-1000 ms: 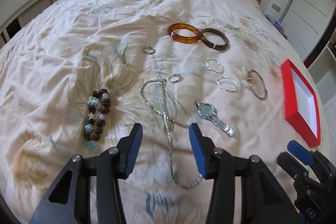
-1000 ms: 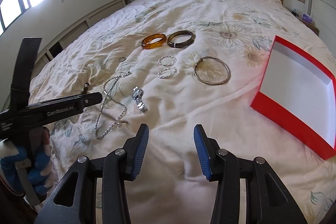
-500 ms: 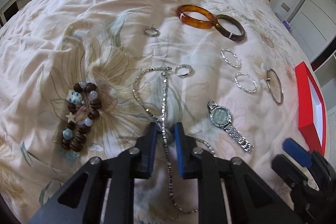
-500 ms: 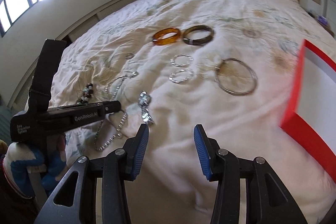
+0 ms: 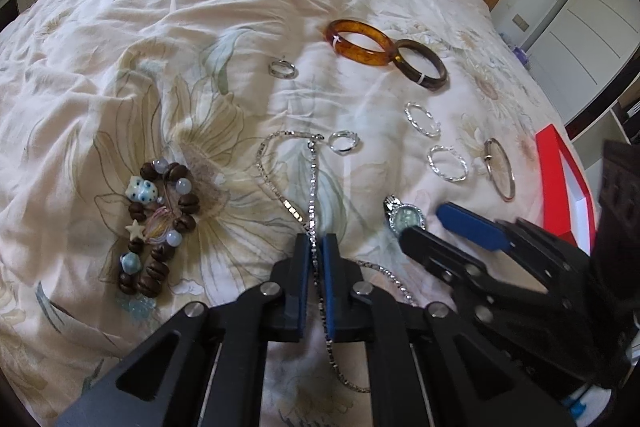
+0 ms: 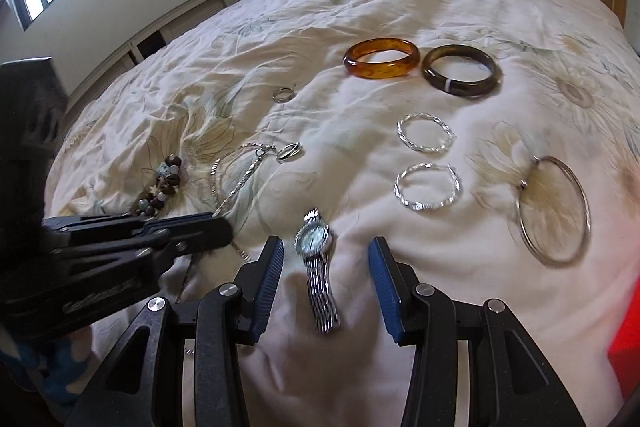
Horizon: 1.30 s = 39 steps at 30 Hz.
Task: Organize jewelry
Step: 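Grasp the silver chain necklace with the left tool while the right tool grasps the silver watch, then carry the necklace and watch into the red box with both tools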
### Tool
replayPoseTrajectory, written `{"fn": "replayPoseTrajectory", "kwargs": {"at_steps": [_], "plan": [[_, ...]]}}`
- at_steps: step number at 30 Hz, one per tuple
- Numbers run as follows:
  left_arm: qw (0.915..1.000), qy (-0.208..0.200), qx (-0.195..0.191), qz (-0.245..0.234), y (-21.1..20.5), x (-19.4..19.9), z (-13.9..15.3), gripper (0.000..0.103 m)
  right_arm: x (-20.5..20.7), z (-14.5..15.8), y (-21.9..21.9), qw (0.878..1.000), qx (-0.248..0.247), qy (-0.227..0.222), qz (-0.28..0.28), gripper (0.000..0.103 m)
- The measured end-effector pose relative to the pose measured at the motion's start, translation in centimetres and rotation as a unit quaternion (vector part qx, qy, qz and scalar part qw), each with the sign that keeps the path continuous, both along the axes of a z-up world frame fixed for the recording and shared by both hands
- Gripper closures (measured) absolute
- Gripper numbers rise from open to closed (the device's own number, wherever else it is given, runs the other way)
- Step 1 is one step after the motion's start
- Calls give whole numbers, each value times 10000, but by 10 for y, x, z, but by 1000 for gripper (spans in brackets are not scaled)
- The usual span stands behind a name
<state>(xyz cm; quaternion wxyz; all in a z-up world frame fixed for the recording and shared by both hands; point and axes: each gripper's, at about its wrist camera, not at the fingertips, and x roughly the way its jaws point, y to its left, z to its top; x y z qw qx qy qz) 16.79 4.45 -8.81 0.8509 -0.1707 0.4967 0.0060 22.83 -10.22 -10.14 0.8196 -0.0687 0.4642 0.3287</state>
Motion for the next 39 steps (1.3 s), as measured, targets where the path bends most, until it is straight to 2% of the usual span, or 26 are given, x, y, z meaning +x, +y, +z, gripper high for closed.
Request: {"fn": "replayPoseTrajectory", "kwargs": {"at_steps": [4,6,8,9,12,16,24,39], "plan": [[10000,-19,-47,-14,2,-1,-1,97,6,-7,9,9995,-220,-83,221,60],[10000,-24,-55,-22,3,-1,-1,97,7,-12,16,9986,-391,-148,321,64],[10000,-25,-58,-23,2,-2,-1,98,8,-16,20,9975,-530,-217,420,79],[10000,-27,-62,-22,2,-2,-1,98,8,-16,21,9970,-575,-254,444,83],[9999,-83,-85,-28,2,-3,2,99,8,-13,18,9974,-546,-253,398,84],[9997,-191,-142,-65,1,-8,10,101,5,-3,2,9997,-192,-81,143,84],[9990,-362,-161,-228,-10,-26,34,101,-24,23,-28,9994,191,33,-286,84],[9936,-908,-76,-672,-40,-77,106,101,-100,77,-97,9938,468,-218,-985,84]]}}
